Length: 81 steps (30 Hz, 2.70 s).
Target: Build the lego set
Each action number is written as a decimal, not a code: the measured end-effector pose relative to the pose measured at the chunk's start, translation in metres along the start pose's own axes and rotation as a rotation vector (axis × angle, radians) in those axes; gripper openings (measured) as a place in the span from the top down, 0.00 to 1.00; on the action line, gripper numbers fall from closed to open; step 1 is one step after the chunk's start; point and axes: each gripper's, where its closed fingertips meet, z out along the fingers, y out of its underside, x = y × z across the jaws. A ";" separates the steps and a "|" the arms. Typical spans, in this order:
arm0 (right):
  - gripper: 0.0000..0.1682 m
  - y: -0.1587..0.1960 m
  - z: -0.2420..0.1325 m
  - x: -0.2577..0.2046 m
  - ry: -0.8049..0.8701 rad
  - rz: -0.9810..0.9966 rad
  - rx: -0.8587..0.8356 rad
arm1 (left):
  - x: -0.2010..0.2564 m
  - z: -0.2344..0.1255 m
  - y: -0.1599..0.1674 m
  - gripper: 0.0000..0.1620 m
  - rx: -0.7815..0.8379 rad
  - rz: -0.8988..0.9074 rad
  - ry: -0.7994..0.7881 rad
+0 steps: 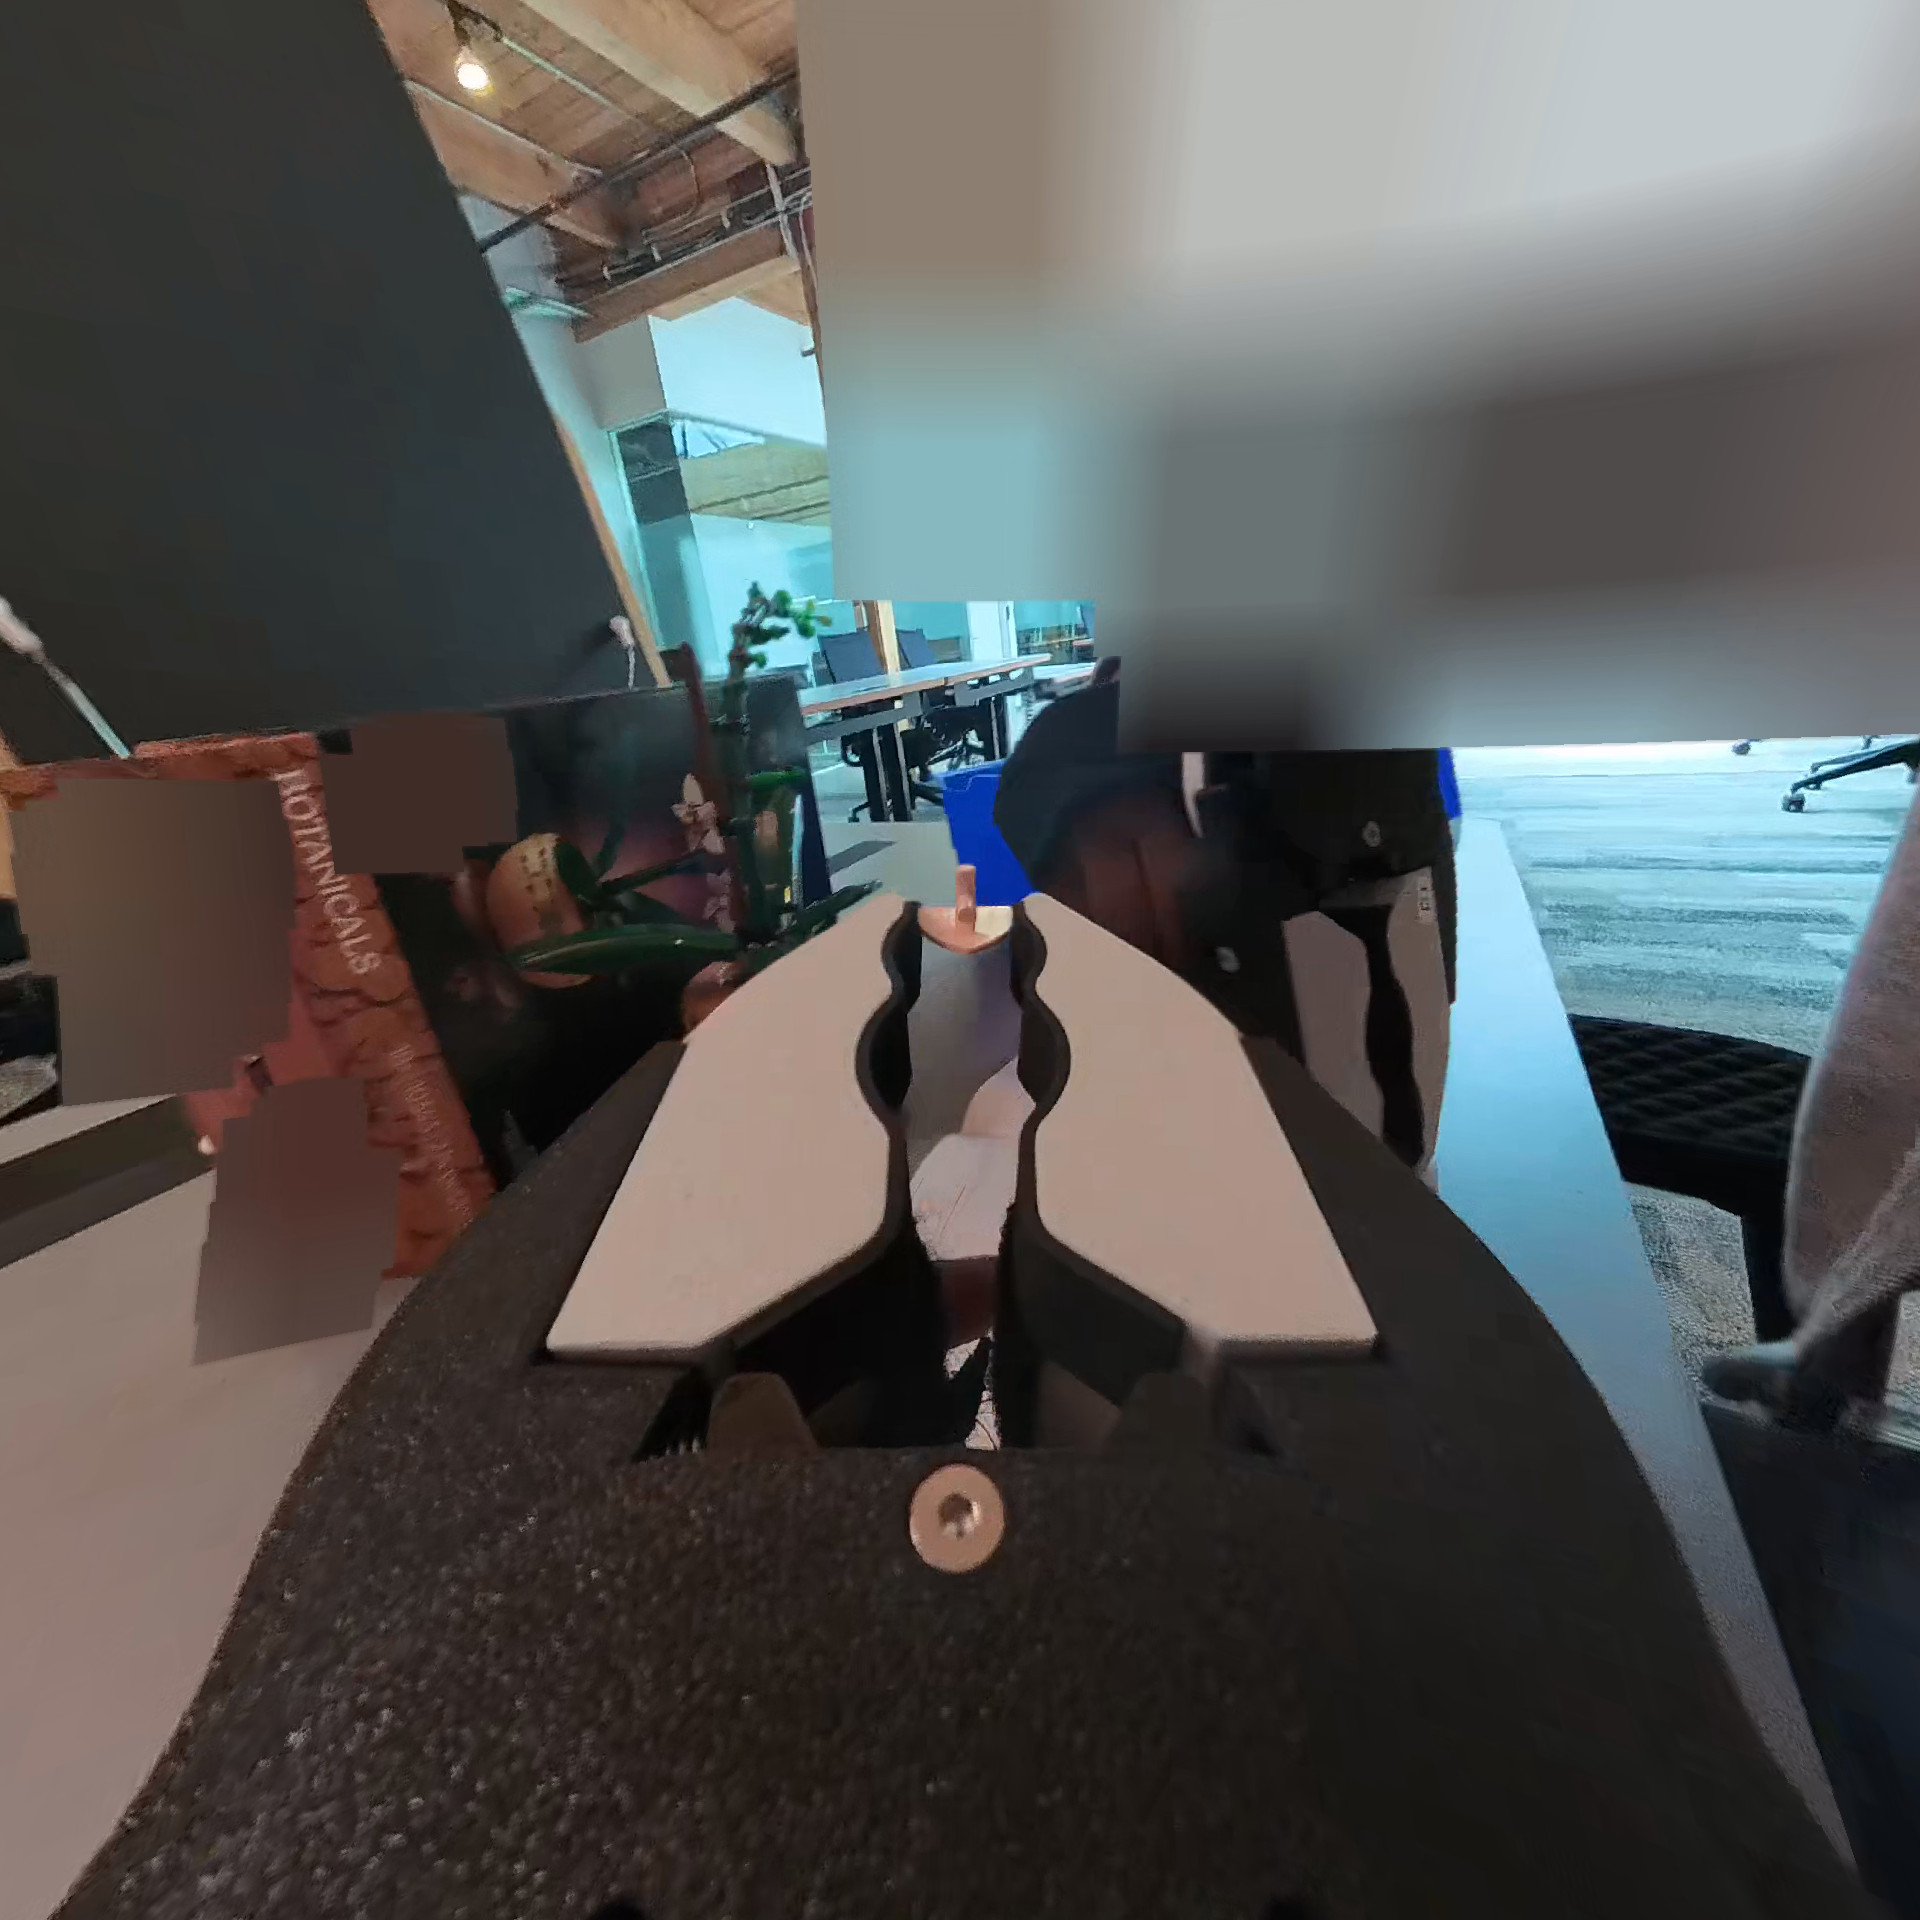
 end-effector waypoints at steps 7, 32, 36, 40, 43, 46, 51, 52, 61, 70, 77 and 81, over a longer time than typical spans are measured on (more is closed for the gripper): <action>0.87 0.013 0.007 -0.002 -0.209 -0.349 -0.035 | -0.014 -0.012 0.006 0.90 0.006 -0.052 -0.068; 0.95 0.005 0.029 -0.008 -0.361 -0.501 0.035 | -0.008 -0.022 0.008 0.91 -0.019 -0.020 -0.103; 0.95 0.002 0.030 -0.007 -0.360 -0.305 0.110 | -0.008 -0.021 0.008 0.91 -0.018 -0.018 -0.103; 0.95 -0.015 0.017 0.013 -0.256 0.135 0.324 | -0.010 -0.020 0.008 0.91 -0.012 -0.015 -0.111; 0.95 -0.024 -0.015 0.044 -0.073 0.517 0.531 | -0.011 -0.023 0.004 0.90 0.011 0.010 -0.125; 0.95 -0.023 -0.059 0.065 0.189 0.785 0.693 | -0.007 -0.023 -0.001 0.91 0.043 0.055 -0.114; 0.95 -0.006 -0.111 0.051 0.582 1.009 0.707 | 0.016 -0.007 -0.006 0.91 0.084 0.020 0.020; 0.95 -0.007 -0.118 0.045 0.634 1.032 0.696 | 0.022 -0.003 -0.005 0.91 0.087 0.004 0.054; 0.95 -0.043 -0.119 0.020 0.703 1.079 0.587 | 0.076 0.023 0.006 0.91 0.040 0.017 0.310; 0.95 -0.043 -0.110 0.014 0.640 1.125 0.642 | 0.088 0.025 0.005 0.91 0.073 -0.016 0.368; 0.95 -0.042 -0.107 0.017 0.626 1.118 0.683 | 0.088 0.025 0.006 0.91 0.074 -0.029 0.376; 0.95 -0.042 -0.105 0.017 0.614 1.111 0.678 | 0.089 0.025 0.009 0.91 0.051 -0.031 0.377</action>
